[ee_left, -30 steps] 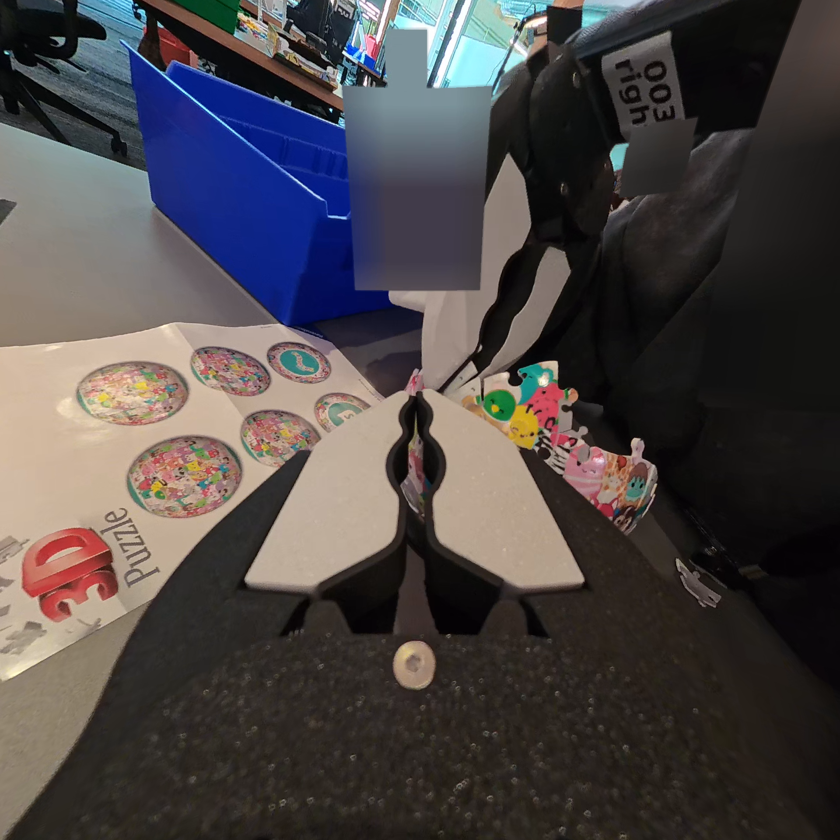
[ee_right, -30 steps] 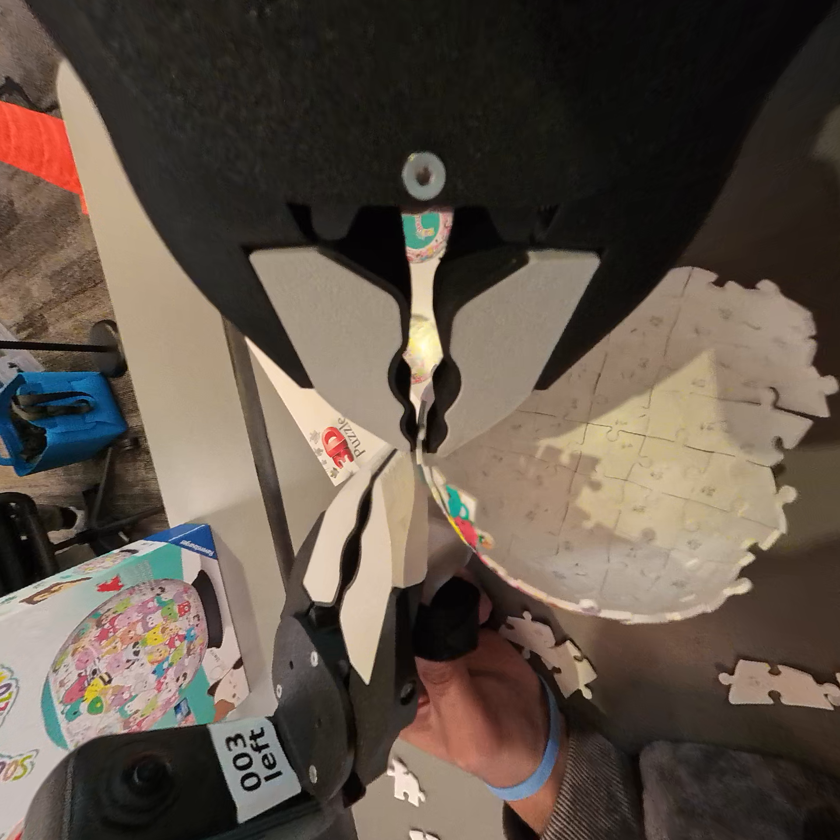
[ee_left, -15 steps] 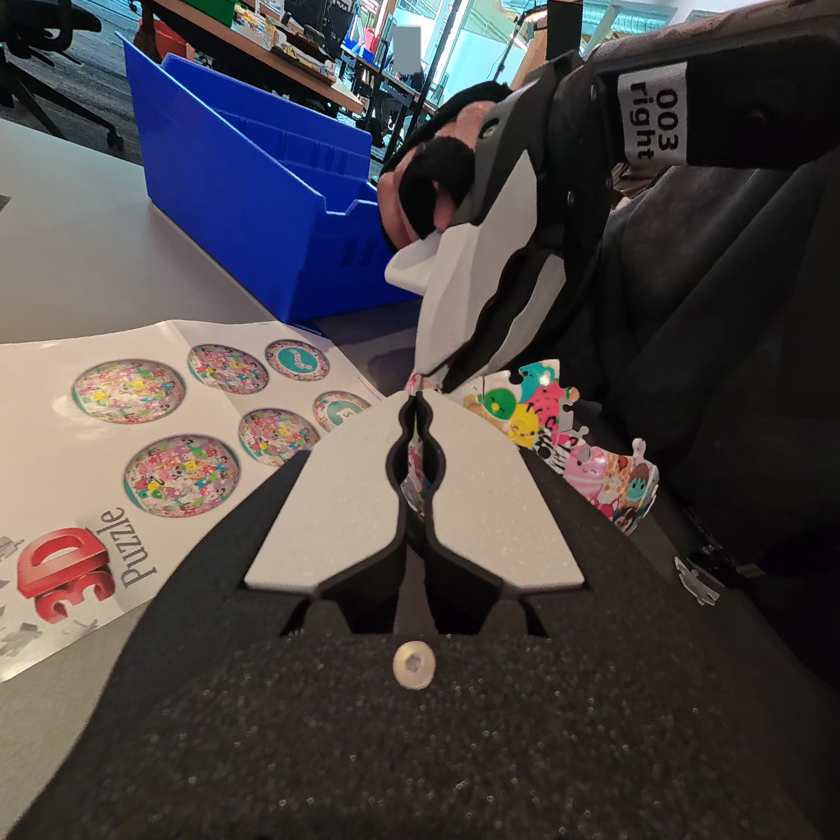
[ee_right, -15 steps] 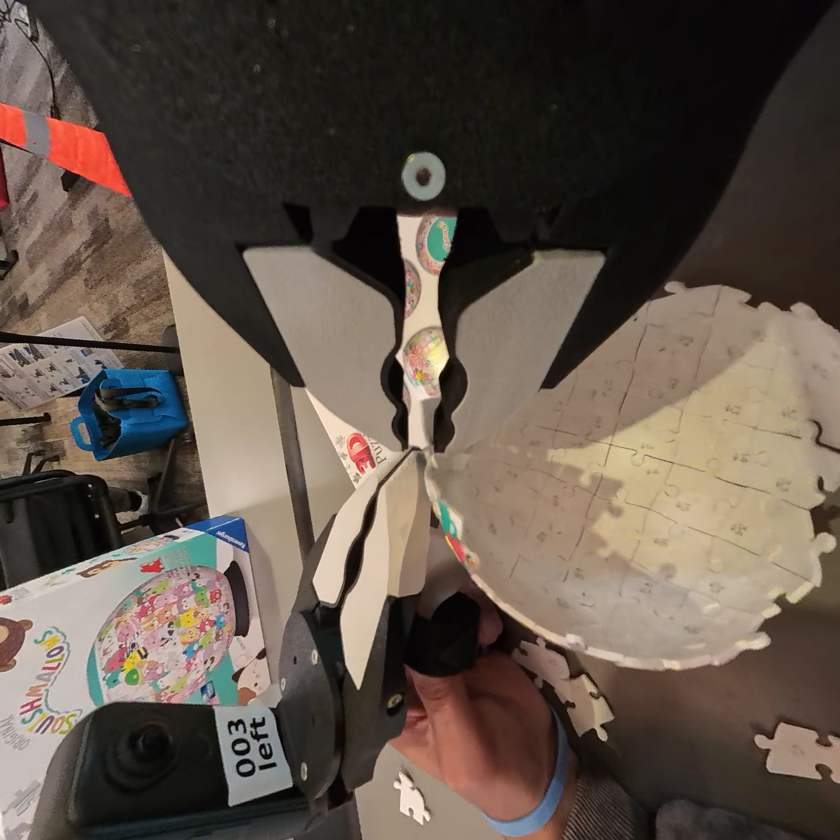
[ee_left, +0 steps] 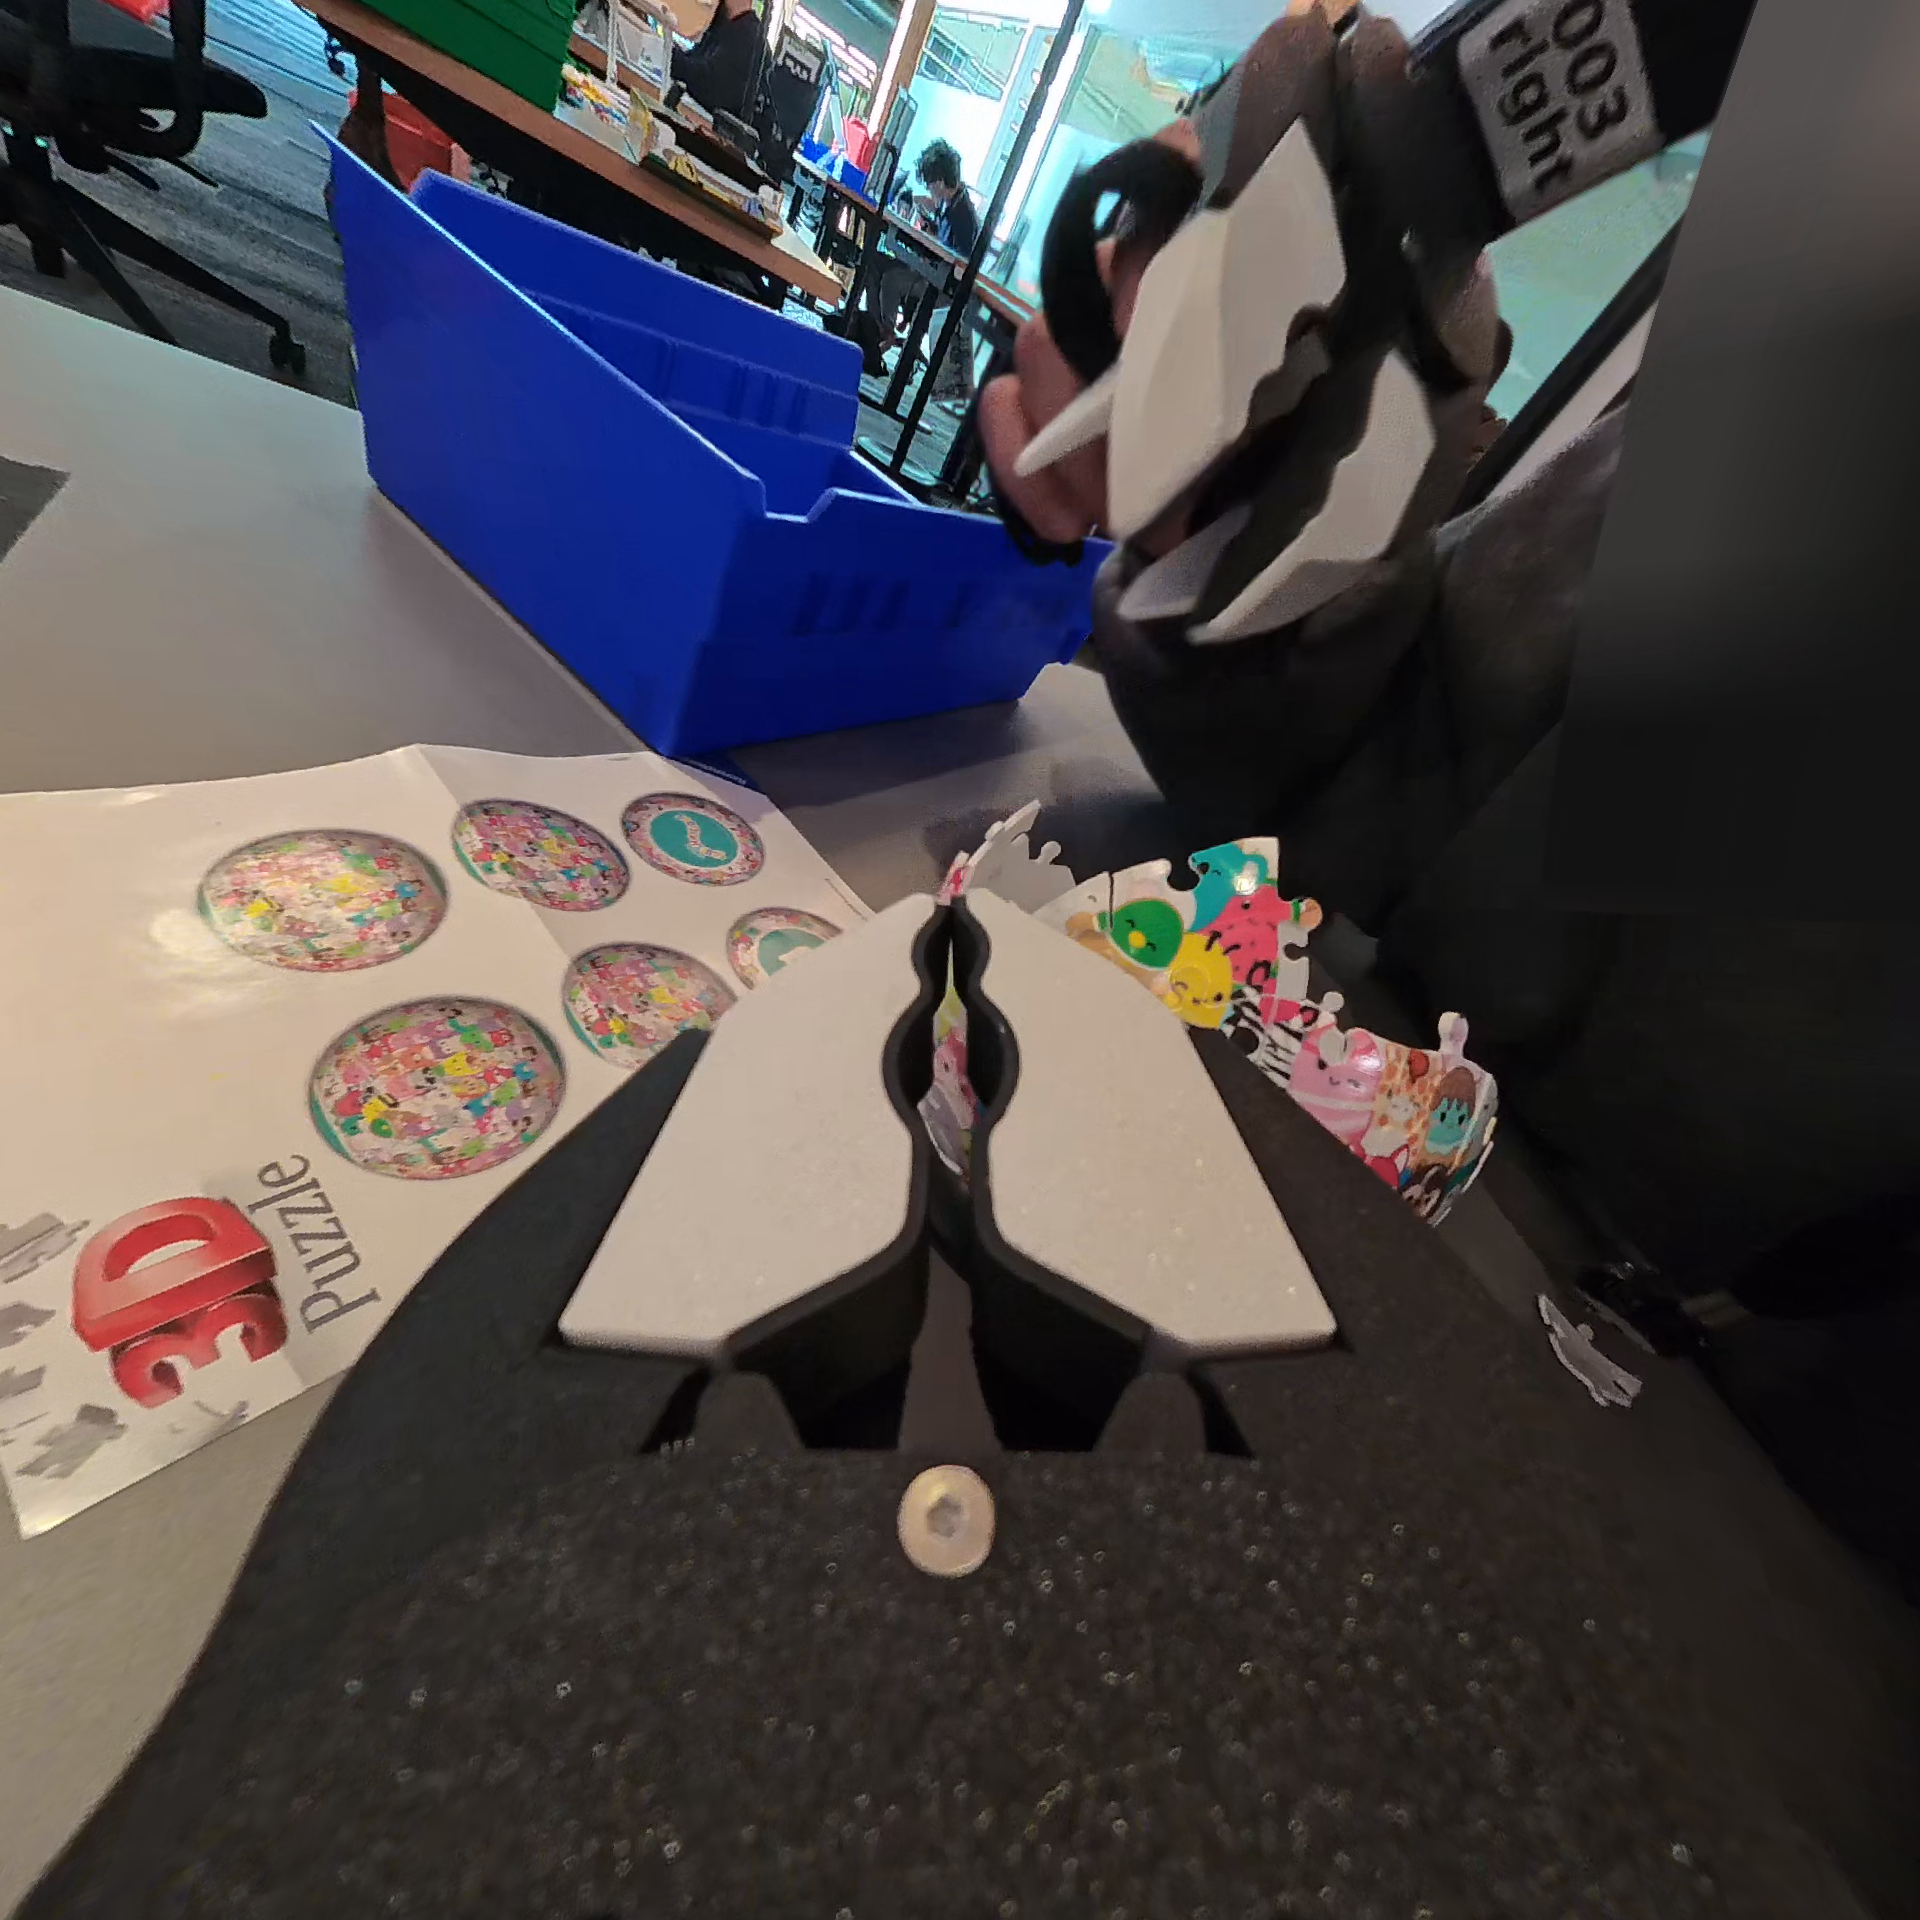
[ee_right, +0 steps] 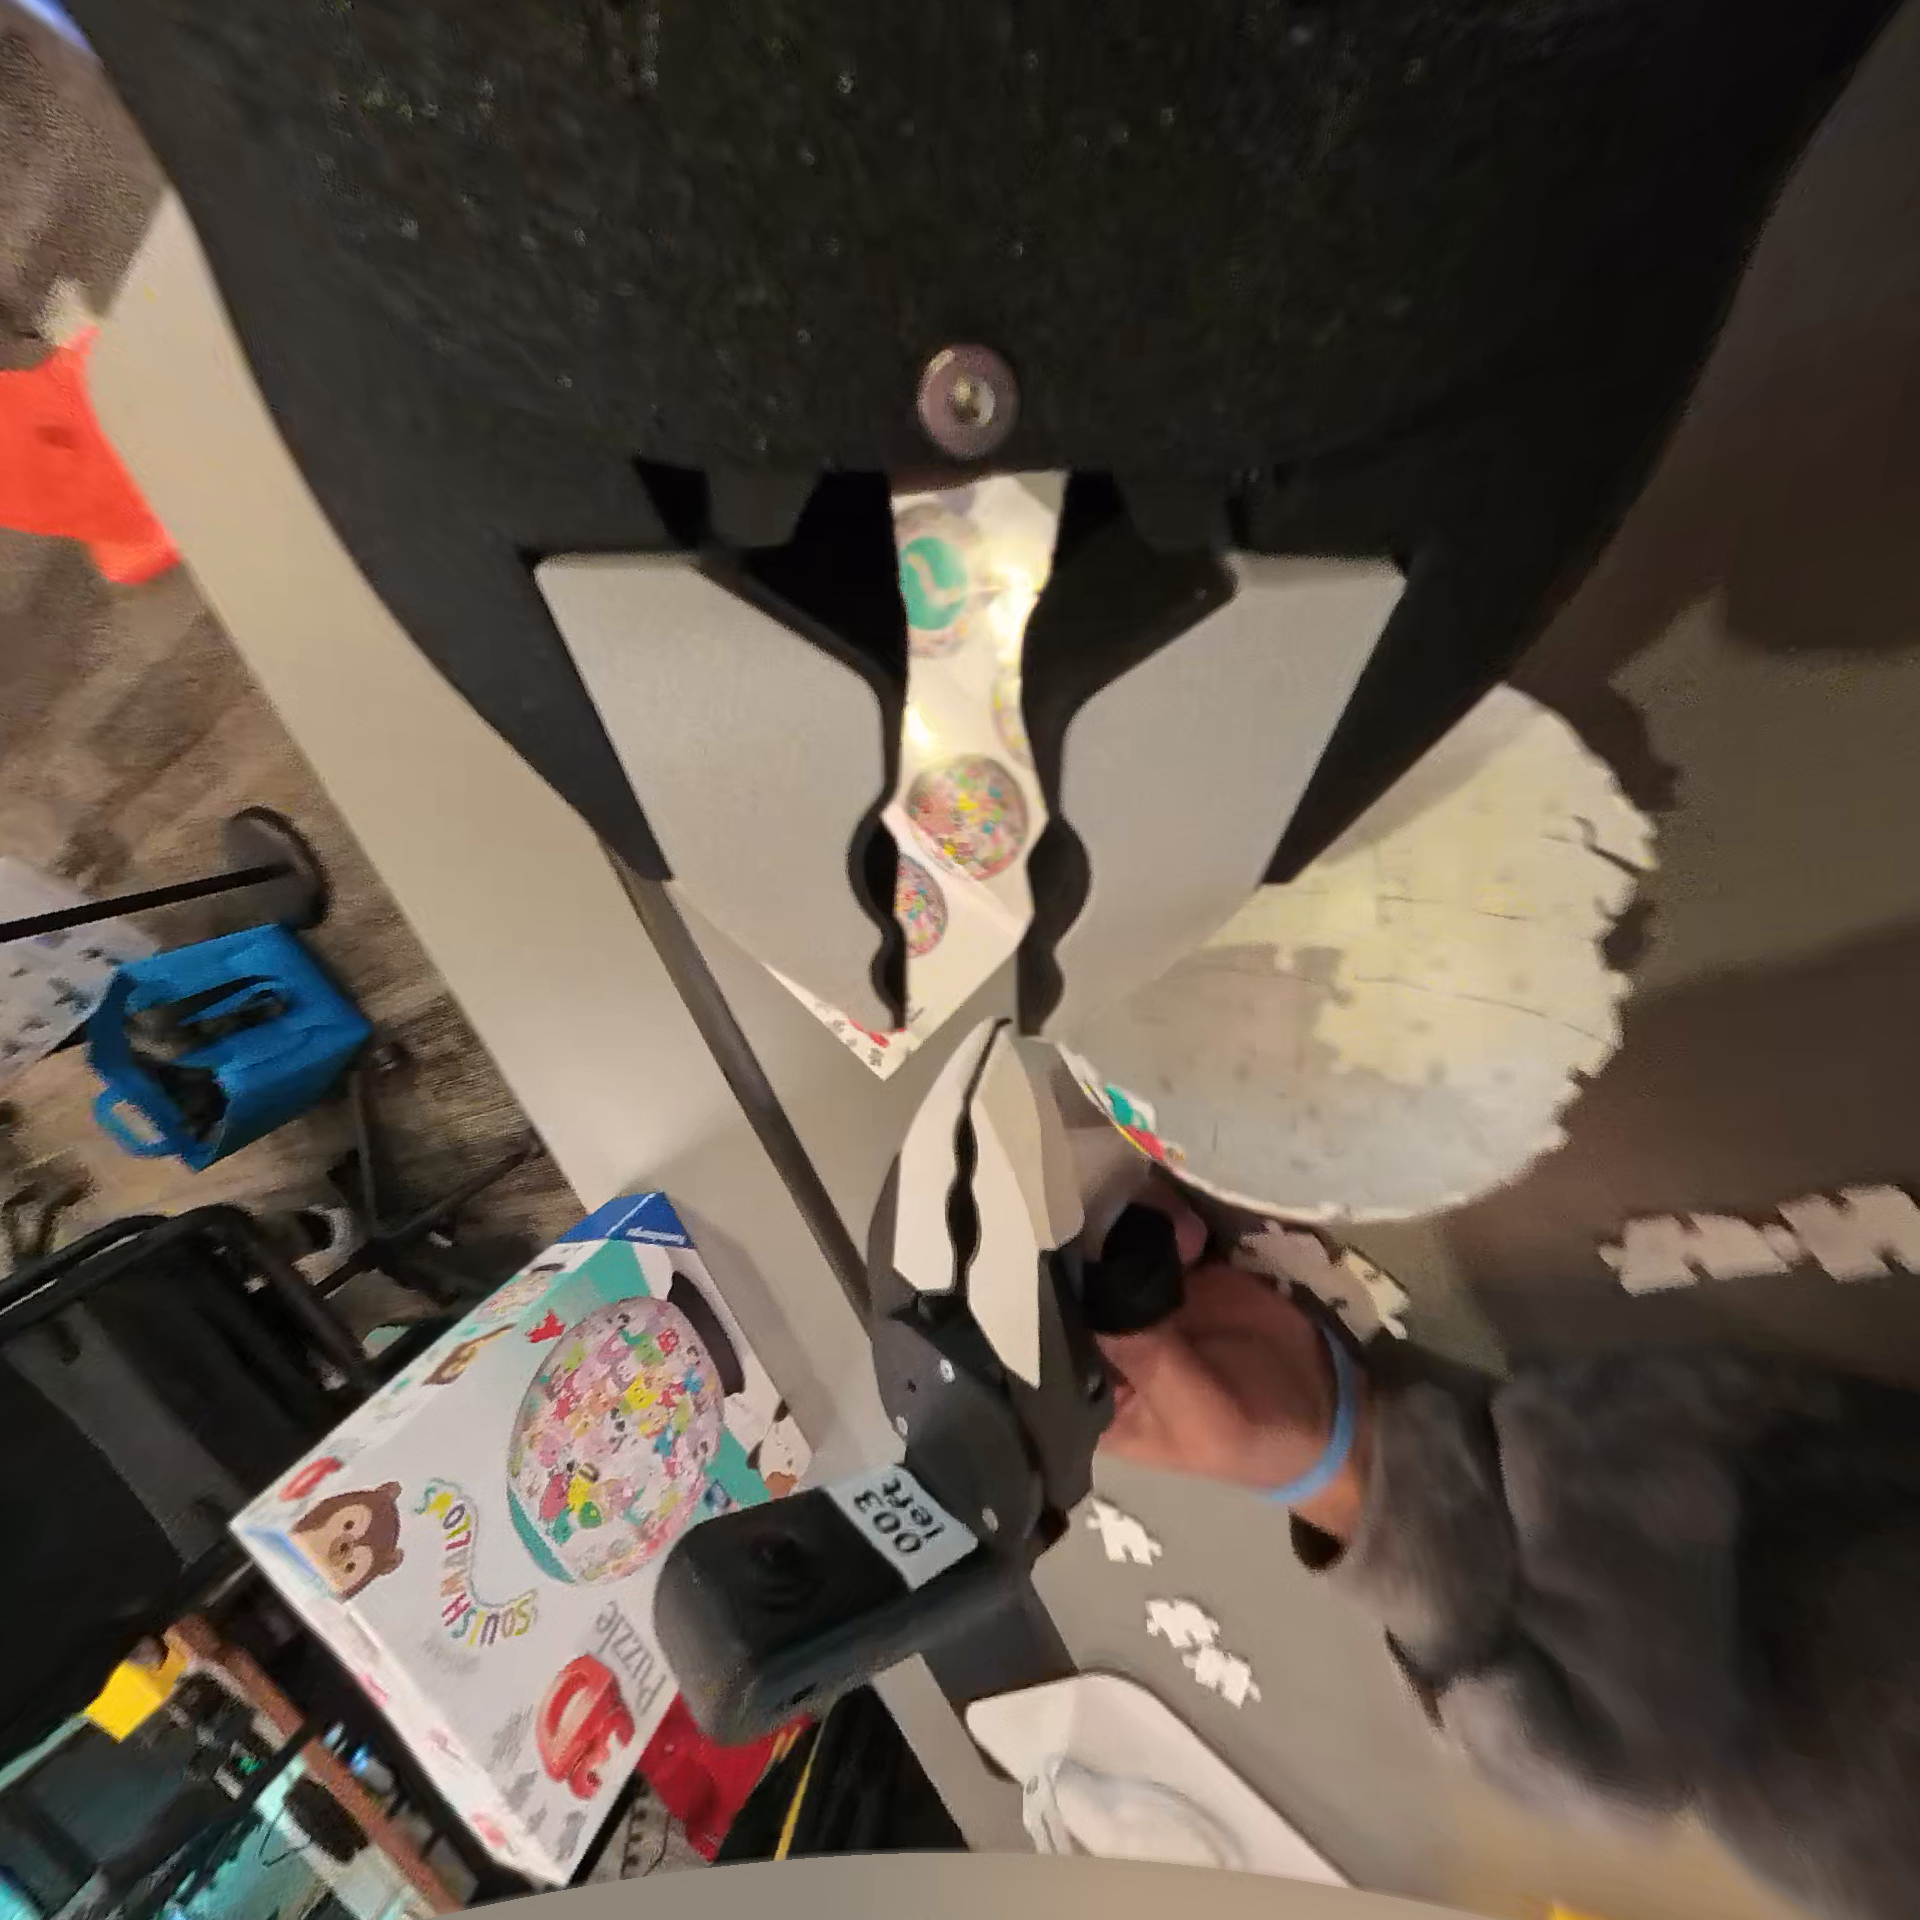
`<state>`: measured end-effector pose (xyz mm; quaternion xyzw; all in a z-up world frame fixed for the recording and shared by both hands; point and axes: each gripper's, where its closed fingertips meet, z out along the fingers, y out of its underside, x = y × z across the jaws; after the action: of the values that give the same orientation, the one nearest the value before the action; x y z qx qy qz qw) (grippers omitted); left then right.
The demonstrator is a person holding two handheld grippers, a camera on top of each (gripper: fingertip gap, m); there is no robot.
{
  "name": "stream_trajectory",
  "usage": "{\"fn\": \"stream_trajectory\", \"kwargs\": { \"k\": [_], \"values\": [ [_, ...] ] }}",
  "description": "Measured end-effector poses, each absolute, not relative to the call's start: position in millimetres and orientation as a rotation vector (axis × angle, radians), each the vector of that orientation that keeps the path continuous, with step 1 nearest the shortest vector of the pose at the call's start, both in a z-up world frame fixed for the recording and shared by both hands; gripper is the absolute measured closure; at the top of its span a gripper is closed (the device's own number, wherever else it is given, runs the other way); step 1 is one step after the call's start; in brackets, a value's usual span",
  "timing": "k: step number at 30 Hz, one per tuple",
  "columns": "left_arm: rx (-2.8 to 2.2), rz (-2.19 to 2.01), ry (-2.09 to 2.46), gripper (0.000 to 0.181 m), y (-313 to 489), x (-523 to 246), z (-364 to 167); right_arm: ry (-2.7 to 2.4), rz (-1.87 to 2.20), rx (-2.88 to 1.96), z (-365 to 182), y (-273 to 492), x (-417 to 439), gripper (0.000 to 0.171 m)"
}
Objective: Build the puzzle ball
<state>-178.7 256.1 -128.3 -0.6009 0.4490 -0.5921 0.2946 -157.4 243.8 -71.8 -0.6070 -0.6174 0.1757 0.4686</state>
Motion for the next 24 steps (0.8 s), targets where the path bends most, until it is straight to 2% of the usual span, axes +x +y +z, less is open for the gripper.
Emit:
{"fn": "stream_trajectory", "kwargs": {
  "k": [5,8,11,13,16,19,20,22,24],
  "values": [
    [-1.581,-1.561,1.134,0.181,264.3,-182.7,-123.8,-1.670,0.489,-1.634,-80.5,216.8,-153.1,0.146],
    [-1.568,-1.569,1.086,0.178,269.6,-185.4,-120.2,-1.807,0.374,-1.743,-97.2,212.8,-149.7,0.132],
    [-1.565,-1.556,1.054,0.173,274.3,-186.9,-118.9,-1.840,0.390,-1.781,-92.9,210.4,-154.7,0.131],
    [-1.573,-1.505,1.048,0.171,278.9,-188.0,-120.4,-1.767,0.413,-1.823,-93.2,212.0,-149.6,0.130],
    [-1.571,-1.398,1.014,0.169,290.2,-192.2,-119.0,-1.577,0.597,-1.876,-82.4,195.6,-152.4,0.119],
    [-1.567,-1.346,0.956,0.160,299.1,-200.4,-105.6,-1.340,0.641,-1.824,-57.3,187.2,-153.7,0.127],
    [-1.577,-1.325,0.945,0.159,300.1,-203.7,-100.1,-1.257,0.638,-1.808,-57.8,185.7,-150.6,0.131],
    [-1.607,-1.276,0.937,0.151,295.6,-211.2,-86.9,-1.118,0.673,-1.847,-74.8,174.5,-142.4,0.128],
    [-1.614,-1.216,0.934,0.151,283.7,-218.6,-70.9,-0.994,0.752,-1.838,-86.7,154.9,-140.2,0.124]
  ]
}}
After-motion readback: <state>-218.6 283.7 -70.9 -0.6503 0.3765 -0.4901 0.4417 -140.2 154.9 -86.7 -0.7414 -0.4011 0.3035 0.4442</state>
